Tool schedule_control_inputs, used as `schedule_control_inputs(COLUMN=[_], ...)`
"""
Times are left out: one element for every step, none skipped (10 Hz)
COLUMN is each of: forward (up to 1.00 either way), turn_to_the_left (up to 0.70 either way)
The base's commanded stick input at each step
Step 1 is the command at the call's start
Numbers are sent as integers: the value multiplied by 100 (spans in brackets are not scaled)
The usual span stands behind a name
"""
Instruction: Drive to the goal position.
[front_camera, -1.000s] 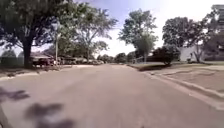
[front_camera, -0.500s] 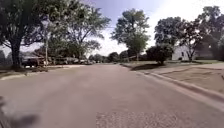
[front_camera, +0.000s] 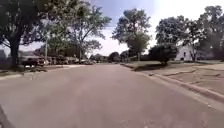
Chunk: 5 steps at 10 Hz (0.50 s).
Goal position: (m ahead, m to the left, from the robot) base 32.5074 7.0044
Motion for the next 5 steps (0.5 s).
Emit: schedule_control_inputs(forward=[70, 70, 70, 70, 70], turn_to_the_left=[3, 3, 3, 3, 3])
